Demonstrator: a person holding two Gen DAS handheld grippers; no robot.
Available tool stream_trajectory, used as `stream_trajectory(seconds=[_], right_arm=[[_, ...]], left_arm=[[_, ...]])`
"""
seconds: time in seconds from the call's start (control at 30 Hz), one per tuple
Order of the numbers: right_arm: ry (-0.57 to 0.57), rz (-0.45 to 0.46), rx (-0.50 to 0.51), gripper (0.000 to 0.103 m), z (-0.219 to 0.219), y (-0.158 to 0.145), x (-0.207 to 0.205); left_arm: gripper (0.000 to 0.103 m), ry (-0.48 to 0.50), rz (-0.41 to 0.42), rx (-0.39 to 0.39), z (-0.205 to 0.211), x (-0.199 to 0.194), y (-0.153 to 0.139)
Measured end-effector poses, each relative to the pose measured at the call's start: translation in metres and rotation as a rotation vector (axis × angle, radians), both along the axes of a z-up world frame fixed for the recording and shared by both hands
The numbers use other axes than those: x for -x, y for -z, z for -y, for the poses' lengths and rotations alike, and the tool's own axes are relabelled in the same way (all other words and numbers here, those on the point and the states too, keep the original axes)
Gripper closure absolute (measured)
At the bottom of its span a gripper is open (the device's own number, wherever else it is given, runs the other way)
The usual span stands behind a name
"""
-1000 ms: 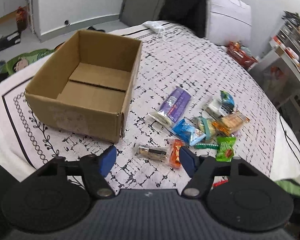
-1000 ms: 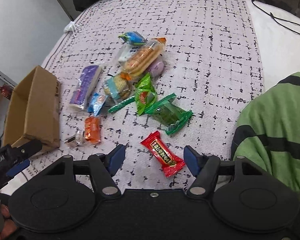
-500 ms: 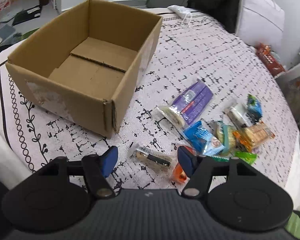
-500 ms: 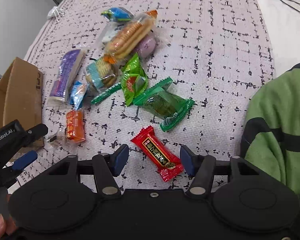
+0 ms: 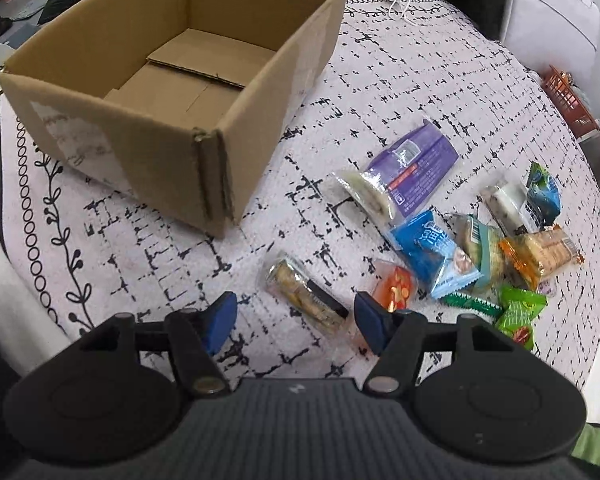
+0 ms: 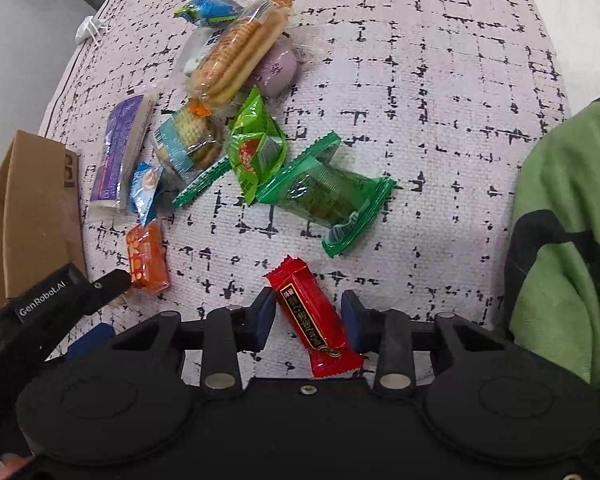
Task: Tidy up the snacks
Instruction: 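Grasp the red candy bar with the right tool while the left tool grasps a clear snack packet, then carry the red candy bar and clear packet over the cardboard box with both tools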
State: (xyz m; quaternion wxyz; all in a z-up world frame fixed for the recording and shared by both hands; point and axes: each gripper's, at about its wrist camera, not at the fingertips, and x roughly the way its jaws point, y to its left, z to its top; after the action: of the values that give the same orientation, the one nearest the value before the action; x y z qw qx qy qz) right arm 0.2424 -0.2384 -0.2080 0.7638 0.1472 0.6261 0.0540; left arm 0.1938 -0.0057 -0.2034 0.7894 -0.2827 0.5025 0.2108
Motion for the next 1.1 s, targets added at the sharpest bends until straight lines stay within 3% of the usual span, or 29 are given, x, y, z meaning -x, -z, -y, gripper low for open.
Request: stream_trajectory(seconds=[0.13,0.2,0.27,0.37,0.4,0.43,0.47,1.1], right_arm=[[-0.014,0.014,0.017,0.058,-0.001,-0.004,0.002],[-0.040,0.011,0.026,0.054,-0.006,-0.003,0.004],[-0.063,0.014,0.040,0.049,-0.011,-0.001,0.007],[-0.073,0.001,0.055,0.054,-0.014,0.002,0.007],[-0.068,0.003,0.057,0.059,-0.014,0.003,0.007],[-0.069,0.001,0.056,0.074,-0.014,0.003,0.007],[-0.074,-0.004,0.048,0.078,-0.015,0.004,0.008],[-0.104,0.220,-0.080,0.080,-0.027,-0.047,0.019]], left_arm=[[0.060,0.004,0.017,0.033,-0.002,0.004,0.000],[0.076,0.012,0.033,0.054,-0.003,0.005,-0.001],[0.080,0.013,0.037,0.057,-0.003,0.006,-0.003],[0.082,0.020,0.047,0.066,-0.004,0.010,-0.007],[0.085,0.024,0.049,0.065,-0.005,0.011,-0.008],[0.086,0.028,0.052,0.065,-0.005,0.013,-0.010],[0.086,0.030,0.057,0.067,-0.006,0.015,-0.012],[0.090,0.099,0.218,0.077,-0.011,0.054,-0.070]])
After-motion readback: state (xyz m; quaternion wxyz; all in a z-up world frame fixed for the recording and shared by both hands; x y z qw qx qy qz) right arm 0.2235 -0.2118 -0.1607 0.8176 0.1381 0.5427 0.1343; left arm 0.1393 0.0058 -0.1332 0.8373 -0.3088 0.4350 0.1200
